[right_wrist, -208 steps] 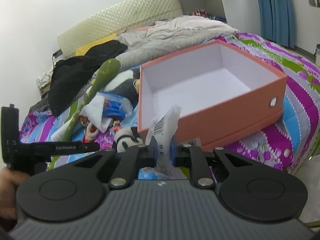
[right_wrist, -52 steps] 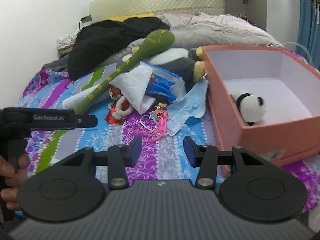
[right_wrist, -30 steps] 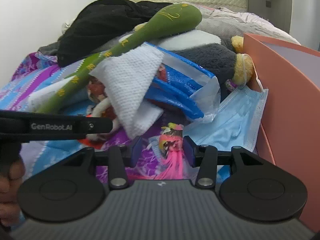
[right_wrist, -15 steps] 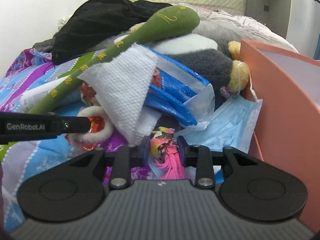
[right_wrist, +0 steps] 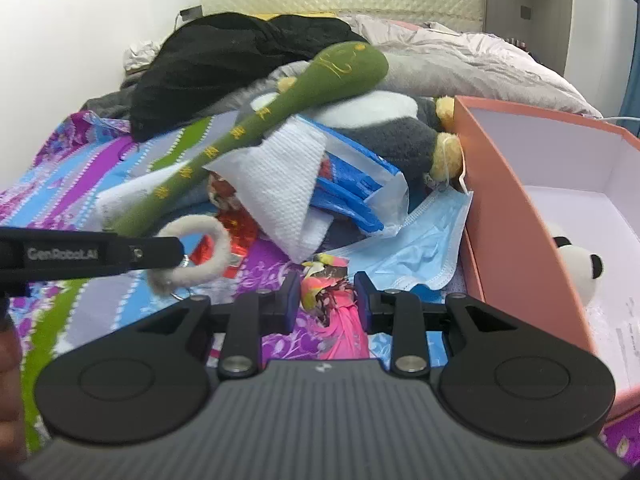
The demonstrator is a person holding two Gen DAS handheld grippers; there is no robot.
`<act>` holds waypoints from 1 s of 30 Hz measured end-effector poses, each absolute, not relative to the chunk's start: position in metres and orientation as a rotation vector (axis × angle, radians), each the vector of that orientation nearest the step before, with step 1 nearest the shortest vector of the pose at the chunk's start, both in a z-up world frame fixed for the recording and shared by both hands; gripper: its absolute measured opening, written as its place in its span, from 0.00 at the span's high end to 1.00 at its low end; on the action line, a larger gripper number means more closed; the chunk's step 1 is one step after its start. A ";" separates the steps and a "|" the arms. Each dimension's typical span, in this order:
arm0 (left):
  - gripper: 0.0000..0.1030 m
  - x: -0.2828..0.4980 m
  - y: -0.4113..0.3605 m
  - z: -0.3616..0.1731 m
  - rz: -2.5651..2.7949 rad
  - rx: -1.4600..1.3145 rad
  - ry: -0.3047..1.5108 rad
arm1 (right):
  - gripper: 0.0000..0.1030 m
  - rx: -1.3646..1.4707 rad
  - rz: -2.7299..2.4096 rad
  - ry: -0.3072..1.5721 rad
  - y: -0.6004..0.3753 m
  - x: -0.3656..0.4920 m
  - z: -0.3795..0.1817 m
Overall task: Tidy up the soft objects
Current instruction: 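Grasp the white rope toy with the left tool while the right tool grasps the pink tassel, then carry the white rope toy and pink tassel with both tools over the pink box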
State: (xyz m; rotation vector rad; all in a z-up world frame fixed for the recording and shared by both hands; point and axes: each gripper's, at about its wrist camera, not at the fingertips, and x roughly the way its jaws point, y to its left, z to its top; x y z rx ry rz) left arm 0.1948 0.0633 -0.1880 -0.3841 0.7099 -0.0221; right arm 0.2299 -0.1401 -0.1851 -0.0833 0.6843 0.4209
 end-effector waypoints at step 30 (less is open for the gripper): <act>0.90 0.113 0.005 -0.059 -0.152 -0.336 0.633 | 0.68 0.029 0.369 0.560 -0.198 0.142 -0.069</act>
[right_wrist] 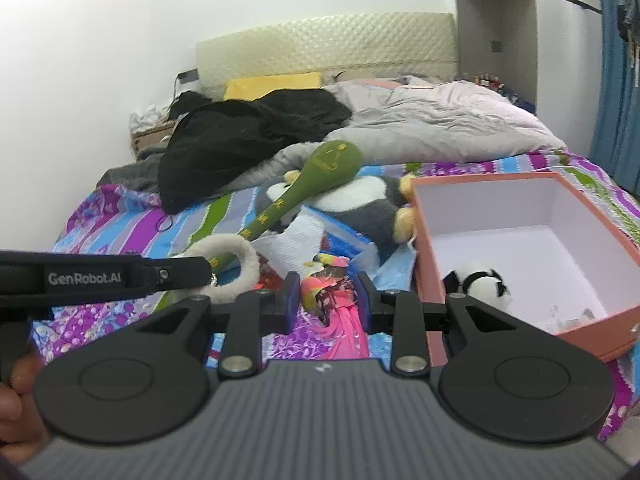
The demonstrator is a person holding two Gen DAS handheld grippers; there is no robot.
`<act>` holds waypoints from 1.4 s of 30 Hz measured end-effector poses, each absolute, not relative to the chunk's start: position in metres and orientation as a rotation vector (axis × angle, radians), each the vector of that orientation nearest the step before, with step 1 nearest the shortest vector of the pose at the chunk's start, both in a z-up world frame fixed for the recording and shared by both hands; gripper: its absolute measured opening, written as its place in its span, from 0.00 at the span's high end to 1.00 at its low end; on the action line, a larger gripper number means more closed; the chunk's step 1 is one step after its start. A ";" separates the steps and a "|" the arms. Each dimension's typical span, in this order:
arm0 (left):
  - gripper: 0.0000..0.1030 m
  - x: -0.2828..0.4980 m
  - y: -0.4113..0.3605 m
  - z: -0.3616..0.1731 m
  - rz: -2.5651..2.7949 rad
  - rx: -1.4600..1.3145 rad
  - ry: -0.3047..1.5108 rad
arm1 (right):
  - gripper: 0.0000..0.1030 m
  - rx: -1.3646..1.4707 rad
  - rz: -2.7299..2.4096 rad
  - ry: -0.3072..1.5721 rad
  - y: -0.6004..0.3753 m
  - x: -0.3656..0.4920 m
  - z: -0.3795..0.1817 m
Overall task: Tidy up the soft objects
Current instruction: 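Carry the white rope toy and pink tassel with both tools over the pink box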
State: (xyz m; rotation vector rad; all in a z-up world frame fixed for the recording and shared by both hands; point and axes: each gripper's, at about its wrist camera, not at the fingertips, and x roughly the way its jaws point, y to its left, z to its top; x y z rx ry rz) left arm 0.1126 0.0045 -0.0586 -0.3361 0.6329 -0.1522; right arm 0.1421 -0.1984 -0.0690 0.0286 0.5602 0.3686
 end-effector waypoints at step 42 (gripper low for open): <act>0.90 0.305 -0.191 -0.101 -0.442 -0.122 0.890 | 0.68 0.141 0.097 0.722 -0.353 0.263 -0.108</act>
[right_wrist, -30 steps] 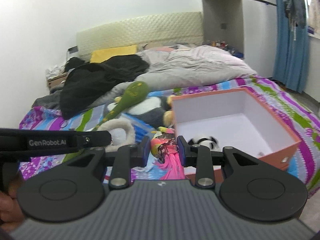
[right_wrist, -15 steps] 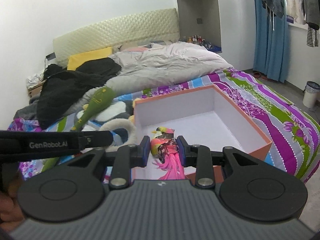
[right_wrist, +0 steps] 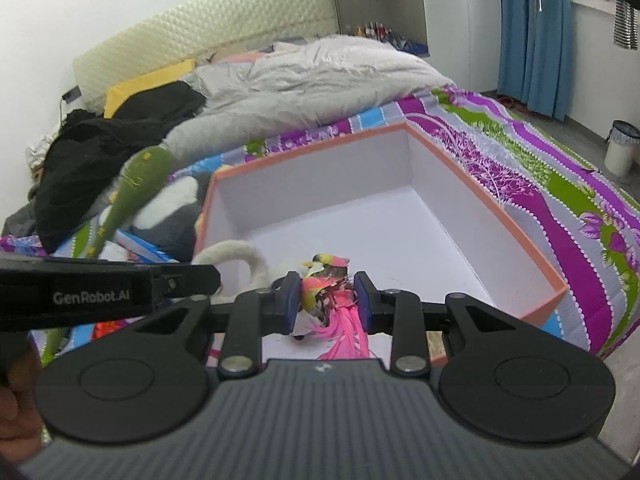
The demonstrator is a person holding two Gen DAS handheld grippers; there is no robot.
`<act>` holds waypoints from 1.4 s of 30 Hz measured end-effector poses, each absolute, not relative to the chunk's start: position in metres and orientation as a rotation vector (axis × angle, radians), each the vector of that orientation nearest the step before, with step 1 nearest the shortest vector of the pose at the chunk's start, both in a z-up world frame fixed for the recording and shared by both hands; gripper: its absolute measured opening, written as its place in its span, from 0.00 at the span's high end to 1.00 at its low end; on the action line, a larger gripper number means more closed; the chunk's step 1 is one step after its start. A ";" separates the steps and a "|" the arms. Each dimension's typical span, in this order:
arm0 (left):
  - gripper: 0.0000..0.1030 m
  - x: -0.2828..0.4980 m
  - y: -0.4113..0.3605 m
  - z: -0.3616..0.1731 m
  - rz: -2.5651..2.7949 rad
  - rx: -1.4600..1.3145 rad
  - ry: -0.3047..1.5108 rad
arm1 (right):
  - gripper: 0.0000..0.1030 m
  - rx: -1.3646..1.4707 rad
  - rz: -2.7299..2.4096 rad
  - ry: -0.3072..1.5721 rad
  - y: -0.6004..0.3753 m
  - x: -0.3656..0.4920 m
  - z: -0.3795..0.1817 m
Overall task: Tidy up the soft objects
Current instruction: 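Carry the white rope toy and pink tassel with both tools over the pink box, then open the left tool to drop the rope toy while the right tool releases the tassel, then withdraw both open tools from the pink box back toward the pile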
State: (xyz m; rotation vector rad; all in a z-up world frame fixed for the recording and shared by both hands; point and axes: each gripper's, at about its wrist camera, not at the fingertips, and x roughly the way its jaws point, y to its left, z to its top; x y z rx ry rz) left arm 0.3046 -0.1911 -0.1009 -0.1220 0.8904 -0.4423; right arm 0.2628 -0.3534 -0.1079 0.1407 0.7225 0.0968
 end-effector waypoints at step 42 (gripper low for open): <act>0.62 0.196 -0.158 -0.039 -0.440 -0.092 0.749 | 0.57 0.176 0.087 0.644 -0.344 0.171 -0.070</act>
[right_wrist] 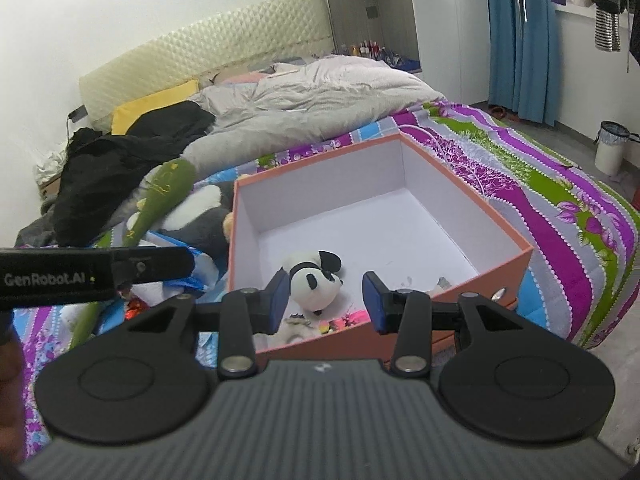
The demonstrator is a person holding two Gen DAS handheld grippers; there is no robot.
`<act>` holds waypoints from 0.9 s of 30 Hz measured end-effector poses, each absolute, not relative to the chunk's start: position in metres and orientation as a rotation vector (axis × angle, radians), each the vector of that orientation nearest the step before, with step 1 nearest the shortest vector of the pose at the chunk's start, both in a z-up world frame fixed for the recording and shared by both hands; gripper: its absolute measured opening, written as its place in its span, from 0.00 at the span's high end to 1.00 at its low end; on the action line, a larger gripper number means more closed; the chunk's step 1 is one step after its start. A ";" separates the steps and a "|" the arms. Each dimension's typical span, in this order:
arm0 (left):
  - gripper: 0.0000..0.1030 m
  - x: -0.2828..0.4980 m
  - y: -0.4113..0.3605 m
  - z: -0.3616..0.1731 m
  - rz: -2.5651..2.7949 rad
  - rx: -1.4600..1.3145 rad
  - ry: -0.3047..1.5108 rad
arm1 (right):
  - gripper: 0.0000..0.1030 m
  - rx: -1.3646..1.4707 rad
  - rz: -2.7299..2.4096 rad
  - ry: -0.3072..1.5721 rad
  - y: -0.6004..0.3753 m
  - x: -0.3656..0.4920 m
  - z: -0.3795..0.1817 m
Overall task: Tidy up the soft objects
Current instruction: 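Withdraw both open tools from the pink box back toward the pile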
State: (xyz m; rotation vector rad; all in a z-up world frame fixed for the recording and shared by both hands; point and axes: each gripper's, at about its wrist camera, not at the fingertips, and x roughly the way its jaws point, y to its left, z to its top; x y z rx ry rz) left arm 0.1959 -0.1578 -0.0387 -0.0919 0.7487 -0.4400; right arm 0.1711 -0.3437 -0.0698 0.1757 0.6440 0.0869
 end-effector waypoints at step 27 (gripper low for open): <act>0.62 0.099 -0.083 -0.038 -0.321 -0.159 0.724 | 0.57 0.123 0.205 0.610 -0.295 0.097 -0.059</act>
